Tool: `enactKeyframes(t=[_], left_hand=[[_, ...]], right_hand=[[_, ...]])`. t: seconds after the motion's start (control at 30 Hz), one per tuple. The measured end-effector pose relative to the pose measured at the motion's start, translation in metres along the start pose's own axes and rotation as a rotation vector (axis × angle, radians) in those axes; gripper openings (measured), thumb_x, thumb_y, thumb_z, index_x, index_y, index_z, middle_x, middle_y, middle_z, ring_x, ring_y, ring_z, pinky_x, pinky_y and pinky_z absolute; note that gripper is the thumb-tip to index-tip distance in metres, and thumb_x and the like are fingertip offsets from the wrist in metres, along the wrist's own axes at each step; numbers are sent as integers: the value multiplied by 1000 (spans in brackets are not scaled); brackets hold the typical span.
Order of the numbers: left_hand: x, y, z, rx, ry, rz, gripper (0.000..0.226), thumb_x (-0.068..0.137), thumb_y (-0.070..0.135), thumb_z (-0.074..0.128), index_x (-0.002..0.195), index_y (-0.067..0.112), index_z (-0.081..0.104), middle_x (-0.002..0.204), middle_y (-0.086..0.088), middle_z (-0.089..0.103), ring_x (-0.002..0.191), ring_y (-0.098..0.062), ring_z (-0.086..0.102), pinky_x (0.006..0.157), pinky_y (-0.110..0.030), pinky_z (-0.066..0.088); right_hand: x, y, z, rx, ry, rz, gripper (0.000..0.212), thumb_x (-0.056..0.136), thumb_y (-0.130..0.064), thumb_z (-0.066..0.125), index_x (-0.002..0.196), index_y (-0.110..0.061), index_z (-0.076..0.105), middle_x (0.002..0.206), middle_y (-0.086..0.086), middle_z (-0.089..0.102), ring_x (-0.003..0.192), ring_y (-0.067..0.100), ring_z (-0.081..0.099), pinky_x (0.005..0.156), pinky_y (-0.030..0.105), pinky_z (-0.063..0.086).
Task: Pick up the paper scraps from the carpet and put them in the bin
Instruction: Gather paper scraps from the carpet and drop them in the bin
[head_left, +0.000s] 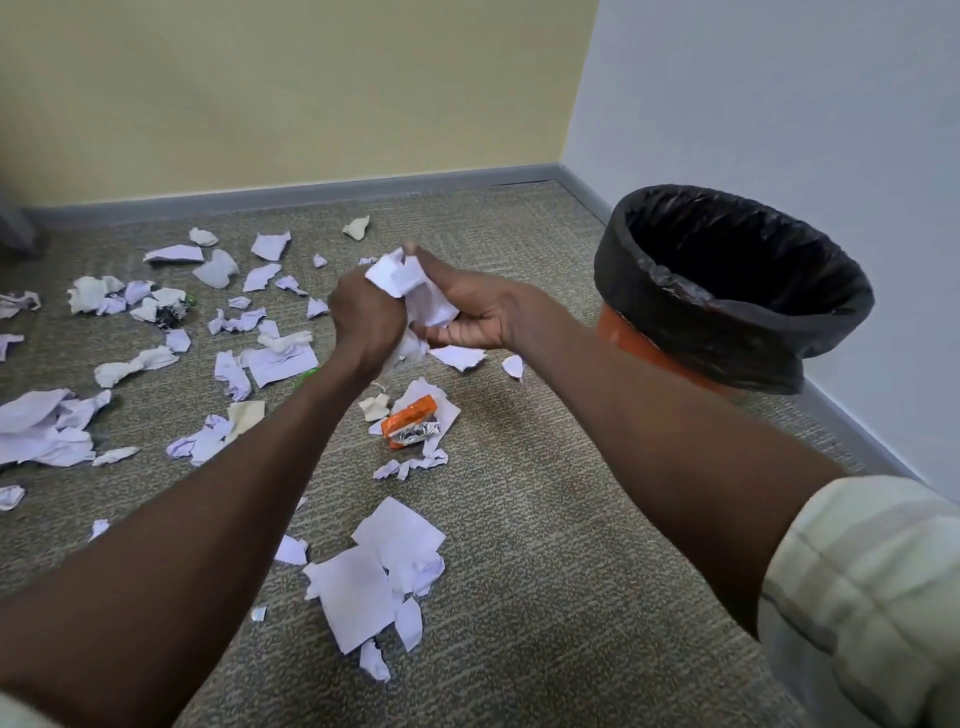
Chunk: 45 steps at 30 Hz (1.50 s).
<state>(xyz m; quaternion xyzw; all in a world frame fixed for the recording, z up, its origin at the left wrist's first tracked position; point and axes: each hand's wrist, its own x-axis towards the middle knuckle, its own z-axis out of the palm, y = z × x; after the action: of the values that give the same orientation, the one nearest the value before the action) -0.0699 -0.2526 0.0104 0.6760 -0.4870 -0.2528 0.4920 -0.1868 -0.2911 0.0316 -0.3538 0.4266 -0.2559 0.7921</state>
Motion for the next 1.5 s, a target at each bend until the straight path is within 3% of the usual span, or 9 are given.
enactKeyframes(t=[0.27, 0.5, 0.6, 0.83, 0.97, 1.1, 1.17, 1.3, 1.5], left_hand=[[23, 87, 23, -369, -79, 103, 18, 88, 30, 49, 86, 19, 64, 85, -1, 69, 82, -26, 68, 61, -31, 47], [37, 163, 87, -688, -160, -108, 43, 79, 40, 55, 99, 4, 68, 89, -13, 73, 78, -34, 69, 67, -39, 45], [15, 198, 110, -794, -244, -121, 31, 98, 26, 42, 99, 3, 62, 82, -4, 67, 66, -23, 61, 62, -25, 45], [7, 234, 196, -791, -416, -162, 67, 78, 51, 42, 118, -1, 56, 102, -28, 66, 81, -35, 66, 74, -46, 55], [-4, 212, 226, -633, -856, -209, 93, 69, 77, 50, 132, 10, 55, 121, -22, 66, 107, -40, 67, 96, -57, 51], [-26, 194, 216, -547, -1158, -248, 70, 95, 63, 41, 123, 2, 64, 117, -25, 68, 110, -42, 65, 100, -54, 49], [-24, 187, 215, -622, -1105, -281, 60, 95, 53, 48, 119, 1, 66, 113, -21, 70, 104, -37, 68, 96, -52, 53], [-11, 175, 200, -744, -841, -261, 39, 100, 33, 49, 122, 2, 56, 120, -17, 61, 110, -28, 61, 95, -34, 51], [6, 137, 153, -778, -576, -278, 22, 99, 29, 50, 103, 12, 62, 100, -6, 70, 77, -16, 67, 64, -25, 55]], right_hand=[[-56, -82, -16, 77, -5, -225, 20, 82, 7, 66, 100, 0, 64, 99, 19, 68, 97, 26, 64, 103, 45, 46], [-112, -134, -51, 114, 235, -414, 14, 79, 16, 57, 84, 3, 60, 86, 20, 69, 77, 24, 69, 81, 33, 58], [-137, -147, -72, 149, 340, -486, 23, 88, 16, 44, 85, -3, 57, 67, 12, 70, 55, 18, 70, 43, 24, 53], [-180, -167, -139, -131, 642, -643, 28, 80, 19, 51, 82, -9, 51, 75, 10, 70, 67, 18, 70, 56, 26, 54], [-170, -149, -184, -524, 1028, -495, 12, 78, 2, 66, 76, -7, 58, 74, 12, 61, 64, 21, 65, 47, 25, 52], [-148, -114, -218, -683, 936, -100, 22, 88, -13, 59, 106, -3, 66, 102, 22, 64, 88, 39, 64, 78, 55, 56], [-140, -105, -225, -666, 989, -67, 26, 89, -10, 52, 109, 1, 64, 104, 23, 64, 90, 41, 64, 79, 58, 55], [-131, -112, -221, -497, 1136, -354, 18, 79, 11, 50, 78, -7, 54, 72, 12, 48, 64, 20, 47, 51, 26, 45], [-113, -131, -202, -523, 1119, -550, 8, 73, -11, 60, 76, -16, 55, 83, 11, 58, 75, 25, 61, 61, 34, 52]])
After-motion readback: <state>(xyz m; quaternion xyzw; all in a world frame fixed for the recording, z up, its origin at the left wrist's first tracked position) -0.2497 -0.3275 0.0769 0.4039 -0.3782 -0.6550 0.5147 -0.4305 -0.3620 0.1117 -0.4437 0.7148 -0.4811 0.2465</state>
